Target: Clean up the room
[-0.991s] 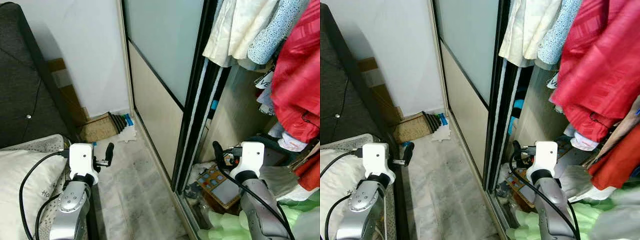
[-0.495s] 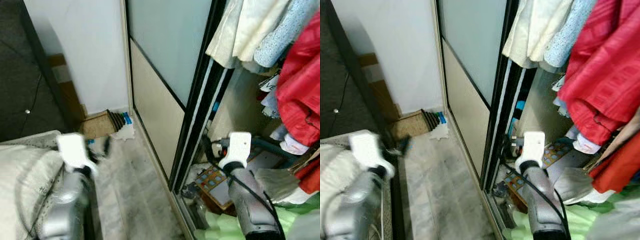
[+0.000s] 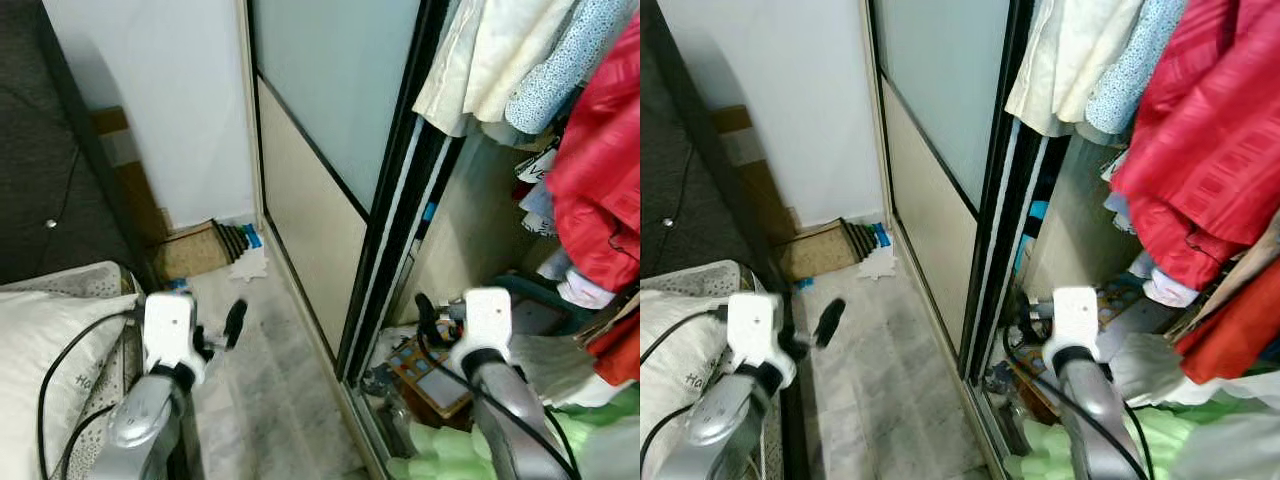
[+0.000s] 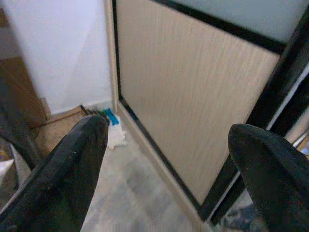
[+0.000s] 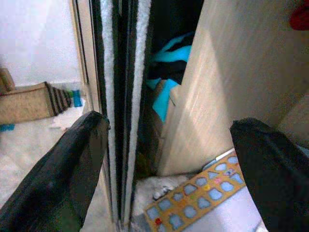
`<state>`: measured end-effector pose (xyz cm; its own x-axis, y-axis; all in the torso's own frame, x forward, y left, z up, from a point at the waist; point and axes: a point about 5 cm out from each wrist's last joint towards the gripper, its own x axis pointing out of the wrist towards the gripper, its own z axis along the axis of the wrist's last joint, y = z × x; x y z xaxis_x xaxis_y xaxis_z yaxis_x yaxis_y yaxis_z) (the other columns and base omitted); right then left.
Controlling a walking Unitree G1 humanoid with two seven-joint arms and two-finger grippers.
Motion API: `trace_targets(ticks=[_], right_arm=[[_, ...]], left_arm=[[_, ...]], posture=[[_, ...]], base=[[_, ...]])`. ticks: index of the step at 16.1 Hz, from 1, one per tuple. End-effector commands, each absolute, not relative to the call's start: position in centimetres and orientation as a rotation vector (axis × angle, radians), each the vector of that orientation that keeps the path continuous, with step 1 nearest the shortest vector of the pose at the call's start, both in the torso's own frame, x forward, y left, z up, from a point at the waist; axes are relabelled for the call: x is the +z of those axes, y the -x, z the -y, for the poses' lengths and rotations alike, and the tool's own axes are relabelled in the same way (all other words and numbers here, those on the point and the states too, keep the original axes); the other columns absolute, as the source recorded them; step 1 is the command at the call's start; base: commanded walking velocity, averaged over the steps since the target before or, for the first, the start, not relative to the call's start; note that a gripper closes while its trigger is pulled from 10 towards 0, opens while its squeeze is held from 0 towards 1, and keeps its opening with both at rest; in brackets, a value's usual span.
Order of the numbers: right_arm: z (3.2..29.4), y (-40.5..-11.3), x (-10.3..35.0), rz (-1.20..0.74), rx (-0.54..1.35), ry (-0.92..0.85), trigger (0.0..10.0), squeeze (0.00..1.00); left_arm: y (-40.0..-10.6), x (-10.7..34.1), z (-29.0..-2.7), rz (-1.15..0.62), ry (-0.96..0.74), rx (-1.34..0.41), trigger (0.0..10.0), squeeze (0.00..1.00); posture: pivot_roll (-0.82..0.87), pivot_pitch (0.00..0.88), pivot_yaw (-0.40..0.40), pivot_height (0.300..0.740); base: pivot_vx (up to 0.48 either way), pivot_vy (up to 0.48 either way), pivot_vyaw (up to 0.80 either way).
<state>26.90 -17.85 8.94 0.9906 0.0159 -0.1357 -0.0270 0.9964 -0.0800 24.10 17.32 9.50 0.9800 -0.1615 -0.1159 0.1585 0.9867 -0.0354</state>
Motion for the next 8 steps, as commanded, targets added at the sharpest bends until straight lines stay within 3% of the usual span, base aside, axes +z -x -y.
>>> trace_targets(ticks=[1,3,5,8], right_arm=[[16.8,-26.8,9.8,-0.108,0.045,0.078,10.0,0.0],[15.6,-26.5,10.4,-0.086,0.121,0.036,10.0,0.0],[14.5,-26.1,10.7,-0.048,0.209,0.146,10.0,0.0],[14.8,-26.3,10.6,-0.058,0.17,0.131,10.0,0.0]], left_arm=[[-23.9,9.7,-16.8,-0.109,0.009,-0.186,10.0,0.0],[-23.7,9.5,-16.4,-0.124,0.008,-0.212,10.0,0.0],[-23.8,9.7,-15.8,-0.137,0.039,-0.224,10.0,0.0],[-24.2,10.3,-15.5,-0.163,0.087,-0.248,10.0,0.0]], posture=[[0.0,0.083,-0.019,0.74],[0.0,0.093,-0.015,0.74],[0.0,0.097,-0.01,0.74],[0.0,0.097,-0.007,0.74]], base=[[0.0,0.0,0.0],[0.0,0.0,0.0],[0.0,0.0,0.8],[0.0,0.0,0.8]])
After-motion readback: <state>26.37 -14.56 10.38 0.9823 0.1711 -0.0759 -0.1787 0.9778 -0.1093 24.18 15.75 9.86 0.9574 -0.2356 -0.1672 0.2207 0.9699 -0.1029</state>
